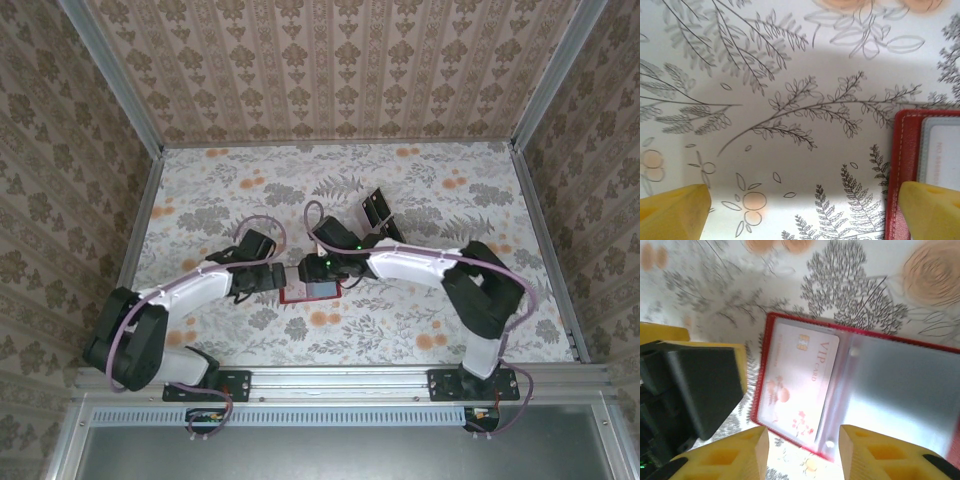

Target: Put the credit cards into the card holder

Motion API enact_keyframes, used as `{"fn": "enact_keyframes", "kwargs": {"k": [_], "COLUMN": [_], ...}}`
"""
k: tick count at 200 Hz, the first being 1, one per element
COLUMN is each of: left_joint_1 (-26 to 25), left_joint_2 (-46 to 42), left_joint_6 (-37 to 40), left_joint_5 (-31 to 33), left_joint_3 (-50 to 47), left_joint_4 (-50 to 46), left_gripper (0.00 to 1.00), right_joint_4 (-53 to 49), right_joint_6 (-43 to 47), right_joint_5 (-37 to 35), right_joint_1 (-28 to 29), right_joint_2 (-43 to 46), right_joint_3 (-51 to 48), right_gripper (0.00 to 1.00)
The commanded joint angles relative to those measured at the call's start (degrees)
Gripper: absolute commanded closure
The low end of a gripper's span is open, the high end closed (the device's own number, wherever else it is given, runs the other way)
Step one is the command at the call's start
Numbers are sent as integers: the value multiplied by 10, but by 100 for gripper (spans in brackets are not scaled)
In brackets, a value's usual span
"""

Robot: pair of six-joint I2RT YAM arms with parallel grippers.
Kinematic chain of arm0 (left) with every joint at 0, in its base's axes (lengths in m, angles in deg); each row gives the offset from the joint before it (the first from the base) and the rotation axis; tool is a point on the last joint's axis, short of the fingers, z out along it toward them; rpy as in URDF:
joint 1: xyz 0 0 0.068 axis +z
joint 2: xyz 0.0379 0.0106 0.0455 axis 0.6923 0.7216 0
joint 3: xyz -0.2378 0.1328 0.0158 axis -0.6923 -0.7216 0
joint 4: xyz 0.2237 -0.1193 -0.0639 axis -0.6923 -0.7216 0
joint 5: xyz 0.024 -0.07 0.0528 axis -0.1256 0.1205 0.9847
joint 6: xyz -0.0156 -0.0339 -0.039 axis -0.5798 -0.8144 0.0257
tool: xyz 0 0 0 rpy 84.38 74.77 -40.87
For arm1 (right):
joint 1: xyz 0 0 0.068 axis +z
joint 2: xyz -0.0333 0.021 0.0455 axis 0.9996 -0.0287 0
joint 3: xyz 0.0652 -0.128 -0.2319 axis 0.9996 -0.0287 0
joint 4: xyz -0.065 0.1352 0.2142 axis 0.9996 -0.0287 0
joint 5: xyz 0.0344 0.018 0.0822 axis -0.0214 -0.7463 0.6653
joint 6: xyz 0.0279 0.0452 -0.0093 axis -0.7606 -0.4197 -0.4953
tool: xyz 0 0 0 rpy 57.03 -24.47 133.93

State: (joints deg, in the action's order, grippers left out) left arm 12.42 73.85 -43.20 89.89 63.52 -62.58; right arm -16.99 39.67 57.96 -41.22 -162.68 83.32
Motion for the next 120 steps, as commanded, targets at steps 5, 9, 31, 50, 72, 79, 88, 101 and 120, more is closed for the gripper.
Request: {"fn": "enact_keyframes", "kwargs": {"k": [5,9,31,50,72,79,88,101,120], "left_joint_1": [4,4,0,-7,-20,-23,-27,-32,-39], "left_joint_2": [-26,-27,-25,-22,-17,-14,-12,-6,1], "left_joint_6": [22,24,23,20,15,13,11,7,5], "left_joint_5": [-8,-12,-31,-37,-36,-36,-36,-35,-36], "left_joint_3": [25,25,26,24,22,22,20,19,17], "left_joint_4": [-20,-20,-14,-7,0,3,7,12,17], "left_gripper": [0,0,0,0,0,0,0,0,0], "right_joint_4": [-62,-64,-61,-49,-25,-19,-12,-1,4], "right_joint_6": [-5,-6,-19,-34,-46,-48,-50,-51,-51], "right_joint_5": [-90,-97,-107,-100,-73,-69,-67,-65,-61], "right_joint_1": [-1,-2,-4,-5,-8,-7,-7,-9,-8], "right_joint_2": [42,46,58,59,49,44,38,31,23], "right_joint_3": [-31,-36,-62,-80,-94,-96,-99,-102,-100], "right_gripper": [56,56,56,57,59,59,59,60,61]}}
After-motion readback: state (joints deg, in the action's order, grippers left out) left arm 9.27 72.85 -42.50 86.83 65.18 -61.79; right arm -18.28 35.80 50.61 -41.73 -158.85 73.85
